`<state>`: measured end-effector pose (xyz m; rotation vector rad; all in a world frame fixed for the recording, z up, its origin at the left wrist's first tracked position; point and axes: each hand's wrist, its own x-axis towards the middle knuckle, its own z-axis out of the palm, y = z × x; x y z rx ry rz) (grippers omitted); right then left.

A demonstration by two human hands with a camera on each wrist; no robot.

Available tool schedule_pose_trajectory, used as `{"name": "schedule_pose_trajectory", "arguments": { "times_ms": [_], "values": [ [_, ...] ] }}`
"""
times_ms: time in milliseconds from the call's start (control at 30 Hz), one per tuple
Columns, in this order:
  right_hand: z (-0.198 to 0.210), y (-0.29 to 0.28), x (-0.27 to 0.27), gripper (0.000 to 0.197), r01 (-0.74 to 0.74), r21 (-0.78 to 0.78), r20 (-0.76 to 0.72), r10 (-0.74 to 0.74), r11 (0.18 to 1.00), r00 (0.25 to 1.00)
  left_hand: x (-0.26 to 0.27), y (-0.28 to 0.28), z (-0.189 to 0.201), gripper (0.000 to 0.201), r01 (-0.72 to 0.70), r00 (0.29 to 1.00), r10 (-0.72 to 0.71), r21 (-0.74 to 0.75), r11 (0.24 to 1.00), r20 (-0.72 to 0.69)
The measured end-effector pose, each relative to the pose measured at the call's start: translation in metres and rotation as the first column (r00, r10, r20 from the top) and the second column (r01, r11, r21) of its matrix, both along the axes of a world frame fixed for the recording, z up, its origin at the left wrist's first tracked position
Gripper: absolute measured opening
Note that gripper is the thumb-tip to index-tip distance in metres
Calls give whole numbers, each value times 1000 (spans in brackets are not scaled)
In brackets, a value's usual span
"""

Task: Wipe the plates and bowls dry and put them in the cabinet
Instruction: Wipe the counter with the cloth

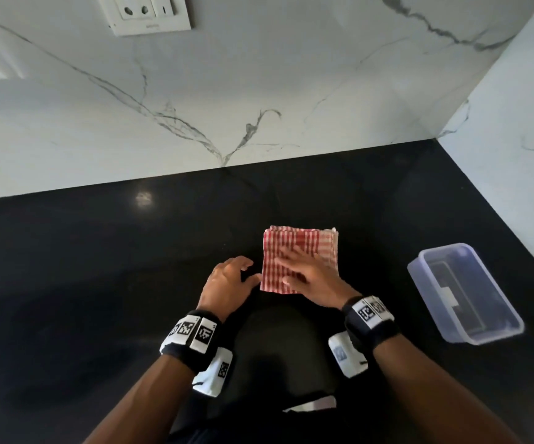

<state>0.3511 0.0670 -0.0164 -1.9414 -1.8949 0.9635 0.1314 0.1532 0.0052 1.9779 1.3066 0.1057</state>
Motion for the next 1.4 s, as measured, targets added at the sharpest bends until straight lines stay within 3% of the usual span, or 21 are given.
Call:
{"name": "schedule_pose_trajectory", "arguments": {
  "times_ms": [67,133,167,233,333,433,567,700,733,800,933,1033,1100,1167,1267,1333,1400],
  "values": [
    [-1,-20,2,50,351,154,-102,-339,924,935,9,-7,-1,51,-12,1000,11,-33,999,-3],
    [1,-37,6,48,612,207,-37,-619,763,784,18,-12,-1,53,-30,1000,30,-59,998,-1],
    [3,-43,7,49,681,178,9,-693,710,721,22,-13,-1,54,-38,999,38,-74,997,0],
    [5,-47,5,52,736,71,76,-739,674,669,30,-13,0,56,-44,999,43,-115,992,-10],
    [10,-43,0,61,757,-27,117,-750,653,651,40,-11,-1,61,-48,998,43,-153,987,-40],
    [13,-33,1,59,799,-123,82,-797,588,599,45,-10,-1,60,-33,999,27,-146,989,-47],
    [5,-20,8,25,828,-310,-169,-884,467,435,41,-10,-2,52,-11,1000,9,-119,993,-14],
    [30,-12,7,8,790,-361,-520,-810,496,271,33,-6,0,45,-55,997,58,-76,996,42],
    [40,-10,11,11,791,-315,-575,-768,524,280,31,-3,2,44,-67,995,72,-70,995,62],
    [63,-5,26,14,806,-133,-587,-701,577,405,26,4,9,44,-88,989,96,-73,993,113],
    [126,1,50,7,680,223,-310,-610,699,729,24,18,26,60,-15,954,25,-34,999,299],
    [153,2,46,11,516,327,-75,-522,792,849,30,23,43,83,96,892,-113,61,994,439],
    [146,1,34,14,407,299,59,-442,863,895,37,24,48,99,192,859,-253,177,965,445],
    [122,-5,17,14,340,199,111,-366,919,924,42,23,41,112,286,852,-378,283,915,363],
    [76,-24,-8,13,256,66,139,-263,964,955,40,17,15,118,491,848,-524,261,832,75],
    [54,-40,-18,13,217,4,69,-216,976,974,32,9,-3,104,624,781,-614,182,760,-115],
    [45,-53,-22,14,218,-33,13,-218,975,976,23,2,-13,77,664,747,-647,138,735,-149]
  ]
}}
